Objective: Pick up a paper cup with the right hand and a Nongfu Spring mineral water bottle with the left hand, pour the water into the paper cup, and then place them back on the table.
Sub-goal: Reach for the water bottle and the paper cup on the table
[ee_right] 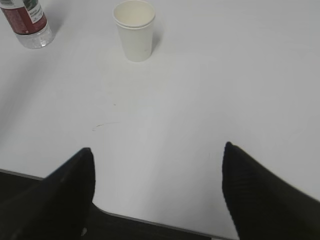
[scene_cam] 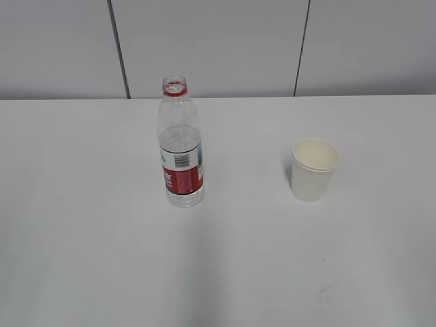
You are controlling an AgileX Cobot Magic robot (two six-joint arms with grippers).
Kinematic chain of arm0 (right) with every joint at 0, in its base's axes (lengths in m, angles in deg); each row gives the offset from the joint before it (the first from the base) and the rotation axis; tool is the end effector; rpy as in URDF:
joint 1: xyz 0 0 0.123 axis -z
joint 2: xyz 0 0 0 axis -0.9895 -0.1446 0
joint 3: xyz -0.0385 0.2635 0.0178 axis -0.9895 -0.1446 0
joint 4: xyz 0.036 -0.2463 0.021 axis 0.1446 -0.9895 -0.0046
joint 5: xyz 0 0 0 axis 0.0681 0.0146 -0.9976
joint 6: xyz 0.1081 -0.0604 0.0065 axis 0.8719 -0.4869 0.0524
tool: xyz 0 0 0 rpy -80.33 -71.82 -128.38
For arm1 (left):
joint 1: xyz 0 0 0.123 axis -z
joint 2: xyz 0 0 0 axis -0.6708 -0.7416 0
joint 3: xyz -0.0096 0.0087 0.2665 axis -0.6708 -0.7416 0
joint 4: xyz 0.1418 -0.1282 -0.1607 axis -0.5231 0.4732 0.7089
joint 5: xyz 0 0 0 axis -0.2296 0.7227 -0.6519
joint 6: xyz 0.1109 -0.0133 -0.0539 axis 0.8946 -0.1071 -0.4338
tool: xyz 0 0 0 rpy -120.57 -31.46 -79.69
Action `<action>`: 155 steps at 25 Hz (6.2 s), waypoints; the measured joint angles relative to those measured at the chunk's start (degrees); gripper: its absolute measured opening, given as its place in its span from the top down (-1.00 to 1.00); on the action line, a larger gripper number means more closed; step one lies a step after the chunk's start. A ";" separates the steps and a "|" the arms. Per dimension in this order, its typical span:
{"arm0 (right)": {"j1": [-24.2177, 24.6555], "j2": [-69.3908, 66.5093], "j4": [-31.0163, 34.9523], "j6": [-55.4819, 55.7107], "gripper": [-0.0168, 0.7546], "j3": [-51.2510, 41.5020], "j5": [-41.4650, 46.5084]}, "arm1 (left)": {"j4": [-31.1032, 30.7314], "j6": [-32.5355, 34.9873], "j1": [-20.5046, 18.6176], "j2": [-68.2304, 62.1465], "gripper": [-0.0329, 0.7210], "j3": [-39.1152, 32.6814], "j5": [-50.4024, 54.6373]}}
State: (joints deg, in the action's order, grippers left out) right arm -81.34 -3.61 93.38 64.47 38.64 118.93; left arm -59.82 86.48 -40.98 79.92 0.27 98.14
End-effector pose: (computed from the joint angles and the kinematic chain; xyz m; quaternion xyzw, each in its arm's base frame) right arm 0.0323 0.0144 0.2534 -0.0812 0.8673 0.0188 0.4908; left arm 0.0340 -0.0155 0.2589 0.0695 0.8560 -0.0393 0.5108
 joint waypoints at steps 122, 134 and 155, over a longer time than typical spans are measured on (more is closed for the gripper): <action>0.00 -64.94 -21.57 9.36 -0.57 -10.75 -97.50 | -8.11 -4.46 18.81 -78.04 -0.35 -8.15 -102.80; 0.00 -90.89 -24.04 9.53 -0.57 -10.34 -117.81 | -17.62 -5.53 18.81 -95.16 -0.33 -7.87 -116.60; 0.00 -115.22 -27.83 4.38 -0.59 -3.73 -131.70 | -20.42 -6.11 18.81 -107.82 -0.34 -7.39 -128.60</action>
State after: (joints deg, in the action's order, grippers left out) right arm -81.34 -118.83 65.55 68.85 34.91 -12.77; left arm -80.24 80.37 -22.17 -27.90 -7.12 -30.46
